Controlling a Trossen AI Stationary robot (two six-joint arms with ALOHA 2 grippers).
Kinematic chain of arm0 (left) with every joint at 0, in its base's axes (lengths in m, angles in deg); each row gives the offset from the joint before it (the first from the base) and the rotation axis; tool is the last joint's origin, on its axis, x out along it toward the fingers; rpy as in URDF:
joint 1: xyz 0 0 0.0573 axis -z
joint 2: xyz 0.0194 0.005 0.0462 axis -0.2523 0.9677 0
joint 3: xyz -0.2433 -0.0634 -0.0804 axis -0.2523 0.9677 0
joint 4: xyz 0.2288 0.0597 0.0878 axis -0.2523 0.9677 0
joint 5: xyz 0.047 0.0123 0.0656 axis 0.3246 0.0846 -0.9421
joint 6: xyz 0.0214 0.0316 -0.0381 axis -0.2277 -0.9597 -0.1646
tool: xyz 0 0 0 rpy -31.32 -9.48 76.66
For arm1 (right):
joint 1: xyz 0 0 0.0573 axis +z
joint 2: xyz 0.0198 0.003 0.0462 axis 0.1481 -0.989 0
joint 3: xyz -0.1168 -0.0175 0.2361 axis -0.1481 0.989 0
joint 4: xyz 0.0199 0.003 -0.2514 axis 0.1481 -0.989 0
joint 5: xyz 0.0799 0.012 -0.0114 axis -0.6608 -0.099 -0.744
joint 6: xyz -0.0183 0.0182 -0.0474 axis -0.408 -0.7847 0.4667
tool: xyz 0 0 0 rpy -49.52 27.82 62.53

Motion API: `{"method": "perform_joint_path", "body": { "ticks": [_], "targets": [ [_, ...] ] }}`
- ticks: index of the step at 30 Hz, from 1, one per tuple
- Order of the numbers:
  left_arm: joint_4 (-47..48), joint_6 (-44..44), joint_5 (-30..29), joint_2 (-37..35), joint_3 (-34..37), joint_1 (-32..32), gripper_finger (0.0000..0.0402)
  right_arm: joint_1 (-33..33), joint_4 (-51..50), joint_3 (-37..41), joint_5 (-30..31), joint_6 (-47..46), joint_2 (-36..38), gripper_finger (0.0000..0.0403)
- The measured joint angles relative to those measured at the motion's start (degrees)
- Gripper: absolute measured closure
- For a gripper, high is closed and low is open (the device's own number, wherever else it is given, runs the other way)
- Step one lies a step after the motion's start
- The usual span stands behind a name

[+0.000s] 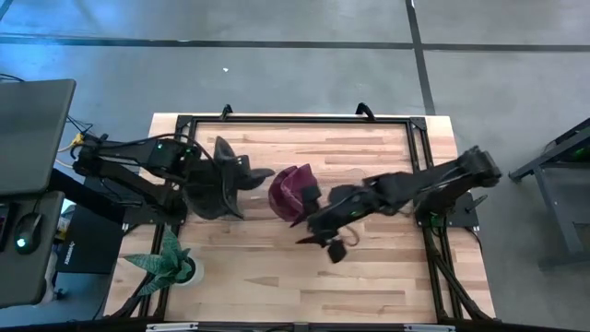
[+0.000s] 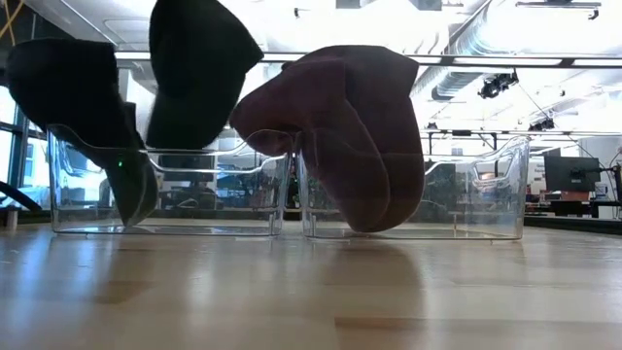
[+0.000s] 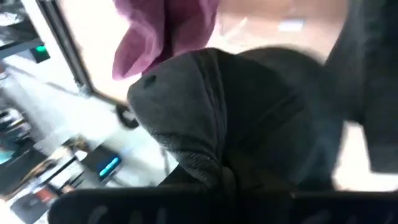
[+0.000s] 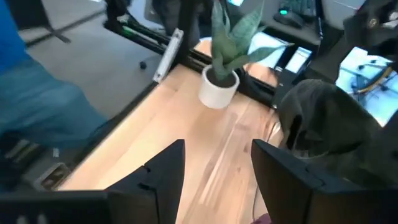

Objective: Pick & Place hat
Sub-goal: Put the black cap into the left transparent bin

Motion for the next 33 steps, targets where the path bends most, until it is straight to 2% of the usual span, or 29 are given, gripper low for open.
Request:
{"method": "perform_joint_path", "body": {
  "ticks": [3,6,9,11,15,20,23,26,30,33],
  "targets": [
    [4.29,3.82,5.23,-0.16,0.02,0.09,0.0400,0.00,5.07,0.00,3.22,0.23,-3.99,0.0226],
    [9.57,8.99,9.28,-0.46,0.89,0.09,0.0400,-1.59,11.41,0.00,9.42,-3.22,-8.51,0.0229],
    [11.79,11.70,11.94,-0.70,2.22,0.09,0.0401,-4.17,13.01,0.02,14.81,-7.08,-11.30,0.0234],
    [12.57,14.42,14.64,-1.79,3.07,0.09,0.0401,-5.89,13.81,0.02,15.96,-9.98,-12.20,0.0240],
    [14.10,17.99,18.12,-4.35,5.26,0.11,0.0401,-9.20,19.39,0.00,11.22,-14.85,-14.97,0.0273],
    [14.09,23.43,21.01,-6.54,8.26,0.07,0.0396,-11.56,28.85,0.02,5.63,-14.68,-19.64,0.0348],
    [15.91,29.82,25.53,-6.82,9.17,0.07,0.0386,-12.36,32.29,-1.18,3.15,-14.57,-22.12,0.0391],
    [16.81,39.45,30.41,-6.86,10.25,0.07,0.0375,-12.72,32.14,-3.40,2.37,-15.41,-24.83,0.0390],
    [16.53,53.15,31.68,-7.10,12.61,0.02,0.0353,-12.70,32.24,-6.29,1.08,-15.49,-27.80,0.0381],
    [16.40,60.15,34.09,-9.34,15.23,0.07,0.0324,-12.68,32.01,-6.68,0.20,-15.51,-28.14,0.0388]
  ]
}}
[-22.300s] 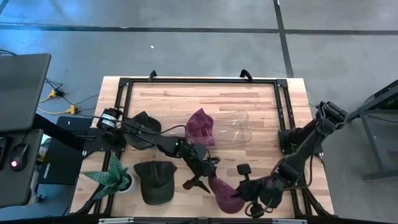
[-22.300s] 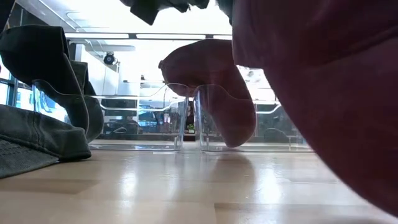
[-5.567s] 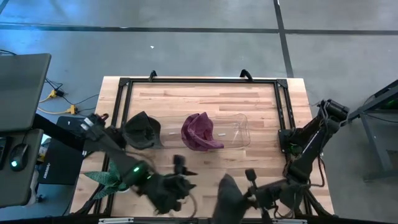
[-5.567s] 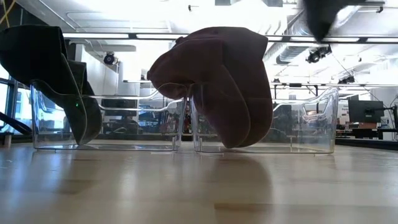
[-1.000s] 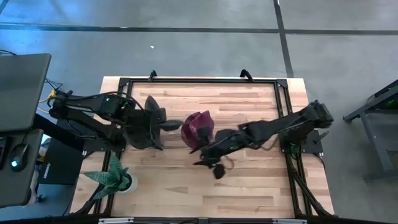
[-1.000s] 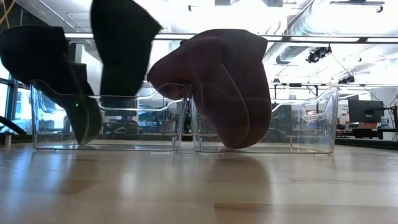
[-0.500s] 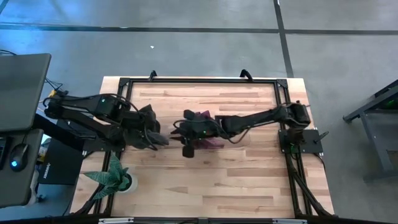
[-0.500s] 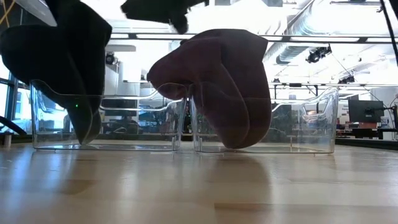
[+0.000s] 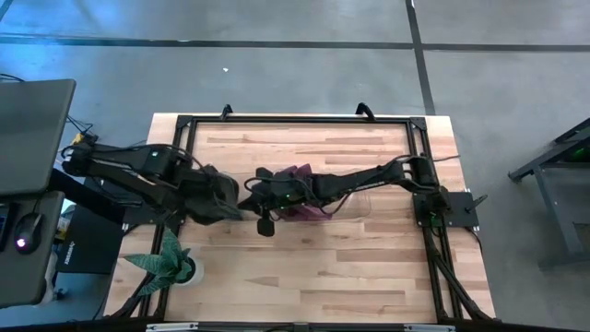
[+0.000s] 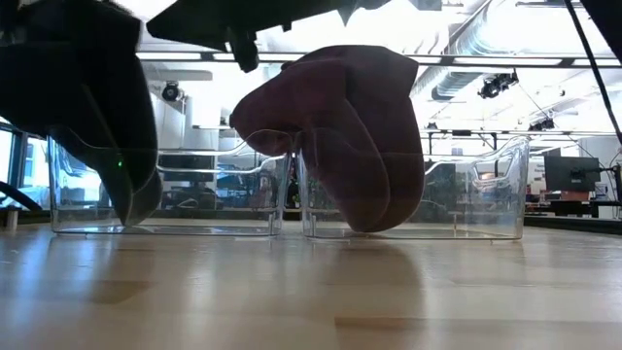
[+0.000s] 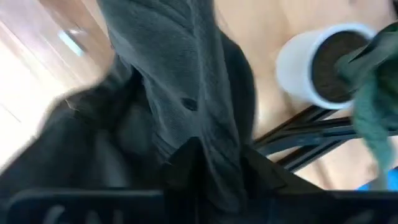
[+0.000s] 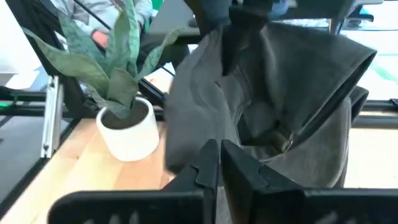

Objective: Pick & Place hat
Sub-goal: Put the black cap into the left transparent bin

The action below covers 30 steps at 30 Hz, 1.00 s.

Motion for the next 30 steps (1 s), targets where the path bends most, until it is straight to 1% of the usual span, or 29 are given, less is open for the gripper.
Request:
{"method": "perform_joint_path", "body": {
  "ticks": [4,8,12,15,18,20,21,23,25,27,30],
  "targets": [
    [0.13,8.72,3.83,-3.63,4.33,-0.02,0.0274,0.16,0.15,0.05,-0.09,-0.02,0.02,0.0400],
    [-2.21,17.93,7.20,-7.38,8.31,-0.02,0.0235,0.62,0.26,0.05,-0.14,-0.02,0.04,0.0396],
    [-5.32,25.80,8.18,-11.98,8.81,0.00,0.0227,1.22,-0.37,0.16,-0.12,-0.02,0.04,0.0392],
    [-8.54,28.74,8.98,-16.00,7.63,0.00,0.0232,1.53,-0.32,0.16,-0.11,0.00,0.04,0.0392],
    [-9.99,32.81,10.44,-17.78,5.39,0.00,0.0236,1.70,-0.49,0.16,-0.11,0.00,0.04,0.0391],
    [-10.61,36.77,9.27,-19.09,3.39,0.00,0.0236,1.70,-0.45,0.16,-0.11,-0.02,0.04,0.0391],
    [-11.99,38.58,7.59,-19.18,2.54,0.00,0.0237,1.70,-0.45,0.16,-0.11,0.00,0.04,0.0391],
    [-15.94,40.71,3.12,-19.33,1.95,0.00,0.0238,1.68,-0.45,0.16,-0.07,0.10,0.04,0.0391],
    [-18.53,40.80,-1.67,-19.45,2.46,0.00,0.0247,1.68,-0.38,0.16,-0.07,0.47,0.04,0.0391],
    [-18.51,40.88,-5.47,-18.95,3.83,-0.02,0.0267,1.70,-0.46,0.16,0.16,1.07,0.04,0.0391],
    [-16.16,41.14,-6.56,-17.12,7.17,-0.01,0.0312,2.22,-2.77,0.16,3.18,1.15,0.59,0.0391]
  ]
}}
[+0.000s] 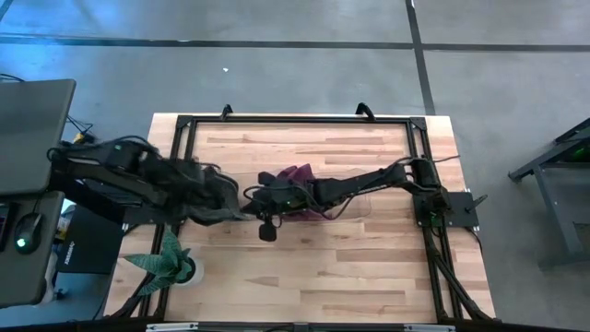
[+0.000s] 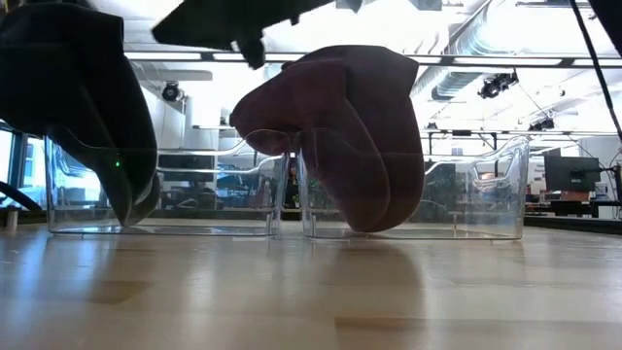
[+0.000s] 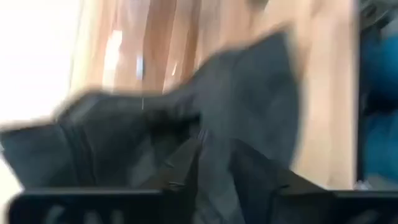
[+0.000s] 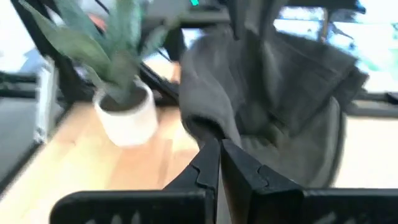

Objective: Pick & Place hat
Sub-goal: Put the black cap into the left transparent bin, then return to Home Position

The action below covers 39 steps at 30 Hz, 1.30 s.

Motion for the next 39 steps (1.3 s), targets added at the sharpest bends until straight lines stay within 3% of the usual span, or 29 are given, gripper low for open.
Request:
{"method": "perform_joint_path", "body": {
  "ticks": [5,10,18,22,25,31,35,39],
  "targets": [
    [1.81,0.99,4.77,1.00,6.51,0.03,0.0391,2.98,-7.56,0.04,7.44,1.03,4.44,0.0391],
    [2.37,-4.86,2.53,1.05,9.61,0.03,0.0385,6.24,-14.78,-0.02,10.78,2.33,10.03,0.0391],
    [2.48,-12.13,0.00,1.38,-0.91,0.02,0.0400,11.27,-30.34,2.33,15.18,2.10,18.91,0.0392],
    [-8.53,-10.56,-4.55,1.56,-4.98,0.02,0.0399,12.69,-26.13,15.09,15.80,-2.20,28.22,0.0401],
    [-22.63,-8.73,-3.49,0.46,-3.13,0.01,0.0399,13.23,-20.13,29.33,17.72,-7.42,39.72,0.0398],
    [-40.41,-12.87,-5.55,0.65,6.51,0.01,0.0399,13.78,-1.73,57.64,3.68,-13.51,66.80,0.0397],
    [-53.71,-13.95,-10.38,1.47,13.43,0.01,0.0399,13.88,8.89,72.81,9.13,-12.40,83.24,0.0401],
    [-61.80,-14.52,-13.69,1.78,18.16,-0.04,0.0399,10.27,9.08,81.72,10.53,-12.26,97.39,0.0400]
  ]
}}
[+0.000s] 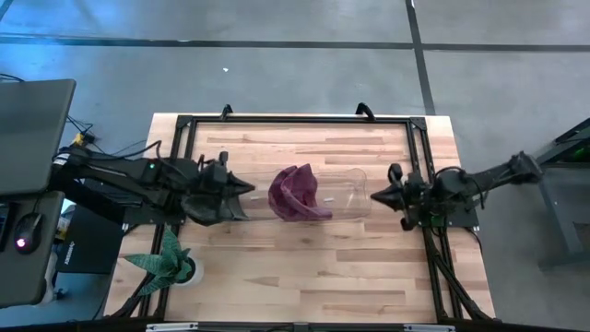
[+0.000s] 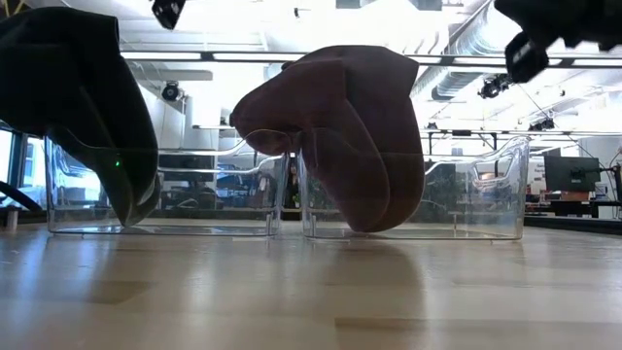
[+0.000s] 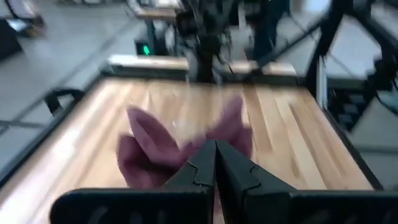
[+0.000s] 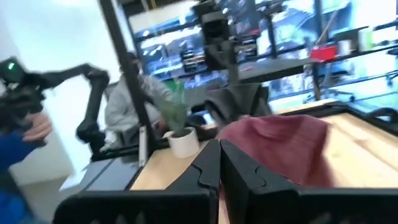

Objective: Pick & Place hat
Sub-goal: Return to Home Position

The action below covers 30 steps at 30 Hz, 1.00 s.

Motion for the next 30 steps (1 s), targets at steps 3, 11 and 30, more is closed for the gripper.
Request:
{"method": "perform_joint_path", "body": {
  "ticks": [3,11,30],
  "targets": [
    [-0.27,0.98,-4.72,0.41,1.02,0.00,0.0399,-3.38,-2.15,3.18,-1.51,-0.30,8.66,0.0401],
    [7.41,5.03,-4.93,0.36,1.30,0.04,0.0399,-10.25,-19.24,4.15,-6.88,-1.43,21.29,0.0402],
    [-1.87,9.84,-10.08,-15.57,16.92,-3.37,0.0399,-11.59,-14.65,11.90,-8.51,4.51,20.00,0.0397]
  ]
}}
